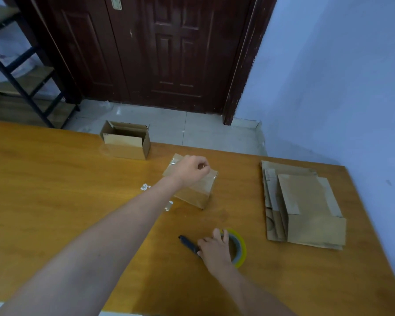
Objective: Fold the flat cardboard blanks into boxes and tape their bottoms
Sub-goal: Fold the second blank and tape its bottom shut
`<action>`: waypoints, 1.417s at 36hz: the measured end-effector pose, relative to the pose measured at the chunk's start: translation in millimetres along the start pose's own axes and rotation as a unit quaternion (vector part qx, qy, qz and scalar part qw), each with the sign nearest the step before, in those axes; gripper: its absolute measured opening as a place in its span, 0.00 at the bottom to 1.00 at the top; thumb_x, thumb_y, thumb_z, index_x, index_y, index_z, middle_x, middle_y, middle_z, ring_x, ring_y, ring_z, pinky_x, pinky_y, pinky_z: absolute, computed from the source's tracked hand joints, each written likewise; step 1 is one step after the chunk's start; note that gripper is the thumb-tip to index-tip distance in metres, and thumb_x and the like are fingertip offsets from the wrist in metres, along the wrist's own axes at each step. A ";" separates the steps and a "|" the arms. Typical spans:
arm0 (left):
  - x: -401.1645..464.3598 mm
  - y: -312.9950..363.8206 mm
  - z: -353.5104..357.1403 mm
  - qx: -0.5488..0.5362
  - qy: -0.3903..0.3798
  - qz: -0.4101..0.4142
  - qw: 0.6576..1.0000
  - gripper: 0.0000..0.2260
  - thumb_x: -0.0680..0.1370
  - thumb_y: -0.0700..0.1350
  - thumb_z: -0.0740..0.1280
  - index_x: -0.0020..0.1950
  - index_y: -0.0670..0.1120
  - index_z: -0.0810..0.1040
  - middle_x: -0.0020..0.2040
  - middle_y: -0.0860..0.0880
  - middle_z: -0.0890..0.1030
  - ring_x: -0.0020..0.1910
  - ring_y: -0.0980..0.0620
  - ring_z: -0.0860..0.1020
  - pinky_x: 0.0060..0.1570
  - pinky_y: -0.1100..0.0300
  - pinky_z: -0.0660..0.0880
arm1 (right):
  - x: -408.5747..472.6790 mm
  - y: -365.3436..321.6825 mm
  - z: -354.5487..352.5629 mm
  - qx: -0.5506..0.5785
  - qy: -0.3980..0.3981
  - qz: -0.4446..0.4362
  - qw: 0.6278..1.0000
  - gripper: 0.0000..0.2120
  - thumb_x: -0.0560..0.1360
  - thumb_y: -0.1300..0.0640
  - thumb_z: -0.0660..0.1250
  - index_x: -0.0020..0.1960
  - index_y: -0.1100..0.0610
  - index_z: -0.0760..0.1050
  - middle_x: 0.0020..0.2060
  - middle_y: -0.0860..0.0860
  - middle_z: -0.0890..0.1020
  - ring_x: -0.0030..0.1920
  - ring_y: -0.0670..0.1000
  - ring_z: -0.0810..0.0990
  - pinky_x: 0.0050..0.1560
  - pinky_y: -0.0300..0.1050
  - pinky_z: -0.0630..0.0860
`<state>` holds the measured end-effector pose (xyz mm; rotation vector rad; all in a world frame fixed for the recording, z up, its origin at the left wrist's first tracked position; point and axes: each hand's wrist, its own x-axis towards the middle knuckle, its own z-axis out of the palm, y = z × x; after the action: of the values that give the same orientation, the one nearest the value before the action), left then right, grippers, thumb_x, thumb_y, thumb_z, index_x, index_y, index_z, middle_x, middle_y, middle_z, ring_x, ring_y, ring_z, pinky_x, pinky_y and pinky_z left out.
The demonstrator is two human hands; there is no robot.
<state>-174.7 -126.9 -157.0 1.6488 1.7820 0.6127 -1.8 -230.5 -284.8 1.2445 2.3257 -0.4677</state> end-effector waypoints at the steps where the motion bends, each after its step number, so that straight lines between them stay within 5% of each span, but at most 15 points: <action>1: 0.8 -0.8 0.6 0.004 0.001 -0.002 1.000 0.08 0.79 0.46 0.62 0.48 0.46 0.80 0.34 0.57 0.74 0.36 0.53 0.73 0.32 0.62 0.68 | -0.1 -0.5 0.3 -0.006 0.000 0.001 1.000 0.12 0.82 0.52 0.54 0.59 0.55 0.72 0.56 0.52 0.77 0.72 0.62 0.55 0.72 0.65 0.40; 4: 2.0 -2.7 1.7 0.012 -0.004 -0.011 1.000 0.08 0.79 0.46 0.61 0.49 0.46 0.80 0.34 0.57 0.74 0.35 0.54 0.73 0.31 0.63 0.67 | 0.0 -1.2 1.4 -0.019 0.004 0.007 1.000 0.14 0.82 0.51 0.54 0.64 0.54 0.70 0.59 0.53 0.76 0.71 0.62 0.56 0.73 0.64 0.43; 8: 3.7 -2.6 2.5 0.020 -0.010 -0.020 1.000 0.08 0.79 0.46 0.61 0.48 0.46 0.79 0.35 0.55 0.74 0.34 0.55 0.72 0.30 0.63 0.65 | 1.3 -1.8 -2.1 -0.016 0.015 0.005 1.000 0.24 0.81 0.51 0.55 0.76 0.49 0.54 0.66 0.53 0.72 0.71 0.62 0.56 0.72 0.62 0.46; 18: 9.4 -3.4 -1.4 0.014 -0.008 -0.010 1.000 0.09 0.79 0.45 0.61 0.48 0.45 0.80 0.38 0.52 0.77 0.33 0.57 0.72 0.30 0.65 0.66 | -0.7 15.2 -7.9 0.030 0.009 -0.004 1.000 0.21 0.80 0.50 0.58 0.72 0.51 0.64 0.70 0.50 0.67 0.70 0.58 0.63 0.75 0.55 0.46; 24: 13.0 -4.5 -4.2 0.020 0.002 -0.012 1.000 0.08 0.79 0.45 0.61 0.49 0.45 0.80 0.40 0.51 0.79 0.35 0.56 0.74 0.32 0.65 0.68 | -1.8 22.5 -18.7 0.070 0.002 -0.003 0.998 0.30 0.79 0.49 0.61 0.77 0.50 0.55 0.76 0.50 0.57 0.74 0.55 0.59 0.75 0.51 0.50; 27: 15.6 -4.5 -6.9 0.035 0.006 -0.015 0.999 0.09 0.79 0.46 0.61 0.49 0.46 0.81 0.41 0.51 0.80 0.37 0.53 0.76 0.39 0.57 0.74 | -3.0 24.1 -27.6 0.139 0.042 0.000 0.989 0.31 0.79 0.50 0.61 0.77 0.46 0.50 0.75 0.47 0.60 0.72 0.51 0.63 0.71 0.47 0.62; 29: 16.0 -4.2 -10.0 0.043 0.014 -0.018 0.999 0.09 0.79 0.46 0.61 0.49 0.46 0.81 0.41 0.51 0.80 0.39 0.53 0.77 0.42 0.55 0.76 | -4.4 27.2 -40.0 0.176 0.111 0.019 0.978 0.25 0.80 0.50 0.59 0.75 0.46 0.57 0.72 0.47 0.64 0.67 0.49 0.69 0.62 0.43 0.72; 34: 14.8 -7.9 -15.5 0.101 0.060 -0.029 0.993 0.08 0.79 0.45 0.60 0.52 0.47 0.79 0.46 0.49 0.80 0.43 0.52 0.78 0.42 0.58 0.78 | 5.8 43.4 -93.8 0.298 0.289 0.134 0.900 0.11 0.81 0.56 0.57 0.60 0.56 0.73 0.55 0.49 0.74 0.47 0.47 0.75 0.43 0.40 0.73; 37: 15.3 -14.0 -14.3 0.156 0.118 -0.059 0.979 0.11 0.79 0.45 0.60 0.60 0.45 0.75 0.55 0.48 0.77 0.50 0.51 0.75 0.48 0.58 0.76 | 18.4 48.9 -123.2 0.383 0.342 0.138 0.847 0.10 0.81 0.56 0.58 0.59 0.56 0.73 0.52 0.47 0.75 0.50 0.45 0.75 0.45 0.35 0.71; 40: 14.4 -22.8 -10.7 0.193 0.145 -0.108 0.964 0.20 0.79 0.48 0.60 0.70 0.43 0.66 0.66 0.45 0.70 0.65 0.48 0.68 0.64 0.54 0.69 | 33.6 40.6 -145.2 0.447 0.301 0.151 0.829 0.17 0.81 0.52 0.57 0.67 0.58 0.69 0.62 0.52 0.74 0.60 0.49 0.73 0.57 0.41 0.71; 45: 12.7 -40.9 0.6 0.147 0.045 -0.162 0.975 0.31 0.81 0.51 0.56 0.78 0.43 0.45 0.79 0.45 0.46 0.77 0.46 0.46 0.75 0.51 0.50 | 62.4 8.1 -153.1 0.547 0.205 0.182 0.791 0.36 0.79 0.44 0.57 0.77 0.60 0.45 0.76 0.58 0.54 0.75 0.59 0.55 0.73 0.53 0.56; 51: 15.4 -50.0 9.2 0.090 -0.011 -0.208 0.974 0.33 0.80 0.54 0.58 0.78 0.43 0.45 0.78 0.42 0.50 0.75 0.42 0.56 0.71 0.49 0.61 | 87.5 -11.3 -150.4 0.613 0.134 0.216 0.748 0.39 0.80 0.51 0.58 0.76 0.58 0.33 0.76 0.59 0.53 0.74 0.60 0.58 0.71 0.51 0.59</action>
<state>-203.4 -117.9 -200.8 1.3212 2.1332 0.2471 -89.0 -102.1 -205.4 2.4398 1.6446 -1.9108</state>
